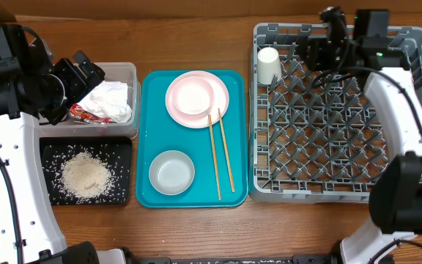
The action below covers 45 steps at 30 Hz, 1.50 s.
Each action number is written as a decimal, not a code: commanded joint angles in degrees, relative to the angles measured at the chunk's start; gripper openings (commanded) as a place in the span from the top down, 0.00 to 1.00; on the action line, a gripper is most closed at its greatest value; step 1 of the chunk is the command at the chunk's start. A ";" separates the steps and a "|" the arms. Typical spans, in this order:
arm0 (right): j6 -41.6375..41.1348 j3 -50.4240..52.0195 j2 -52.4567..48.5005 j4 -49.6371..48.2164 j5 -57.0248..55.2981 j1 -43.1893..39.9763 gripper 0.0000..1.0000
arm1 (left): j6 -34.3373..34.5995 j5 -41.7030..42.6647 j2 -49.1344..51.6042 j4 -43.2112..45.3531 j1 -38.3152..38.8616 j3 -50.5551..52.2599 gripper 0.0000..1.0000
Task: Sort waste into correct bins and load items into the dishwasher
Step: 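Move the right gripper back toward the pink plate on the teal tray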
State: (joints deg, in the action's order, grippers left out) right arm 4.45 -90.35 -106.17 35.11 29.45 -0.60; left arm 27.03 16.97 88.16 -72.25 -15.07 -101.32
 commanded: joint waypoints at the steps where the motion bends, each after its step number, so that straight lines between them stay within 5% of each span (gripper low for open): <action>1: 1.79 0.24 1.18 4.87 -12.57 7.02 0.80 | -0.02 0.44 -0.90 0.07 0.11 -1.22 0.00; 12: -3.34 0.35 0.26 20.55 -33.92 21.90 0.73 | -0.02 0.44 -0.90 0.09 0.11 -1.22 0.00; 37: -6.25 6.40 -0.59 19.43 -22.95 21.99 0.67 | -0.02 0.44 -0.90 0.09 0.11 -1.22 0.00; 45: -6.27 7.67 -0.59 21.68 -22.25 21.99 0.85 | -0.02 0.44 -0.90 0.09 0.11 -1.22 0.00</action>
State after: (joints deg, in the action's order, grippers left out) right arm -2.09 -83.59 -106.45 55.53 8.38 21.85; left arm 27.03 16.97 88.16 -72.23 -15.07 -101.32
